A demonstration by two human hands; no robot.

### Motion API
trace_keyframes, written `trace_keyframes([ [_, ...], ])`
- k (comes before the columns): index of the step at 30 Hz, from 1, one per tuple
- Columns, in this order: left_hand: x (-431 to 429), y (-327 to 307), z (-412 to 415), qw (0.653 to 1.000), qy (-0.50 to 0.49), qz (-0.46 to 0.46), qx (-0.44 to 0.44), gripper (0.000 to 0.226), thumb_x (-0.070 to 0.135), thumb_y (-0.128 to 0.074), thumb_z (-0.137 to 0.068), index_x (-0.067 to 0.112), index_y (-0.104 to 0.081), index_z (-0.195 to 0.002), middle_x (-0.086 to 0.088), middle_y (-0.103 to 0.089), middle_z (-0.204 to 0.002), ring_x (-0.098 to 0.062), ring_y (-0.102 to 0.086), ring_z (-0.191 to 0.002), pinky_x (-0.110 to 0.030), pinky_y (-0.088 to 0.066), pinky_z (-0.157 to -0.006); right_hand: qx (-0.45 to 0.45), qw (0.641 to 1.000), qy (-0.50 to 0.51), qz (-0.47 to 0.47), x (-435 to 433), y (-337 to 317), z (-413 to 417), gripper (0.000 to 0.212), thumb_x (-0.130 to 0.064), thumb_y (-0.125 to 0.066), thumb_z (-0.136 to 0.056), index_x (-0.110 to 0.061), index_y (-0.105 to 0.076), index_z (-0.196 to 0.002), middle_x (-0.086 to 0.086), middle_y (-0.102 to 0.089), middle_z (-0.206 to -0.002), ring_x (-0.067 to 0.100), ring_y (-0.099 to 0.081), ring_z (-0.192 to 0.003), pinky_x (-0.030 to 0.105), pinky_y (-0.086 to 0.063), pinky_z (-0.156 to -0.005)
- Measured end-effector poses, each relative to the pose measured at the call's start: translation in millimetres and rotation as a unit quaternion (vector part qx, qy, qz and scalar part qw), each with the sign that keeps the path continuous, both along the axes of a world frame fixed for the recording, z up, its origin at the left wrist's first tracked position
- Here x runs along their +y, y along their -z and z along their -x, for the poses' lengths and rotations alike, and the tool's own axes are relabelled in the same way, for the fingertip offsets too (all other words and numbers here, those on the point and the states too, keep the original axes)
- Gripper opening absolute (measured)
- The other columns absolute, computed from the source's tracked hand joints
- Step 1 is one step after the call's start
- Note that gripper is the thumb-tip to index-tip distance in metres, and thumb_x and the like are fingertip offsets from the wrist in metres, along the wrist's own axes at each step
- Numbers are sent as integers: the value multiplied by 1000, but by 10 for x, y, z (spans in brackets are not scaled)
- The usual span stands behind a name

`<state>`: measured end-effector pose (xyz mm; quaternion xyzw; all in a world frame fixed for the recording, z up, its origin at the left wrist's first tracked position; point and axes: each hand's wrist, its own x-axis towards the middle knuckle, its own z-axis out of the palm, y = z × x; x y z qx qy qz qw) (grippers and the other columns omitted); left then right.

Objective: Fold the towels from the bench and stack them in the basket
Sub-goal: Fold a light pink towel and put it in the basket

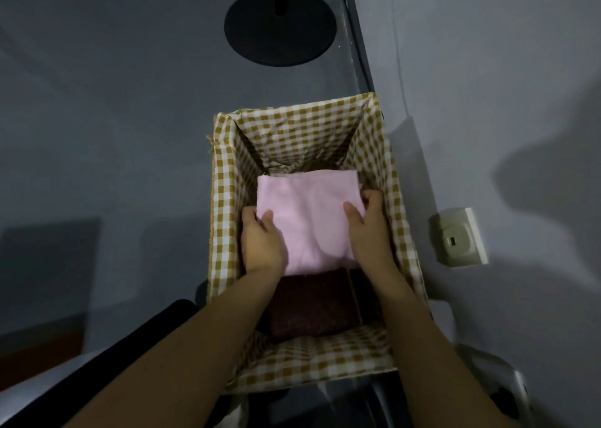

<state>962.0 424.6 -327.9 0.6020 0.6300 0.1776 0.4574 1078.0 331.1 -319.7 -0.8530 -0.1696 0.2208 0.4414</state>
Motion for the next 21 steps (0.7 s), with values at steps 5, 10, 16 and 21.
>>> trace_keyframes([
  [5, -137, 2, 36, 999, -29, 43, 5, 31, 32, -37, -101, 6, -50, -112, -5, -58, -116, -22, -53, -109, -31, -41, -92, 17, 999, -13, 39, -61, -32, 64, 34, -23, -46, -99, -10, -38, -129, 9, -50, -136, 25, -48, -123, 30, -38, -100],
  [10, -434, -65, 268, 996, -54, 67, 18, 32, 27, -39, -102, 5, -50, -122, -11, -56, -126, -26, -50, -118, -25, -34, -95, 36, 991, -71, 107, -246, -169, 205, 33, -20, -43, -100, -8, -34, -130, 10, -51, -132, 18, -49, -111, 18, -31, -83],
  [16, -652, -22, 552, 995, -22, 79, 53, 27, 28, -43, -100, 10, -51, -117, -12, -53, -127, -29, -48, -116, -43, -36, -104, 65, 982, -115, 138, -473, -240, 396, 31, -20, -40, -101, -10, -33, -130, 7, -54, -117, 1, -43, -78, 15, -35, -63],
  [21, -665, -60, 585, 995, -25, 86, 32, 24, 21, -44, -100, 5, -51, -117, -13, -56, -120, -28, -50, -112, -39, -37, -102, 75, 980, -125, 138, -561, -248, 466, 32, -16, -41, -101, -8, -31, -131, 10, -49, -134, 17, -50, -108, 20, -33, -85],
])
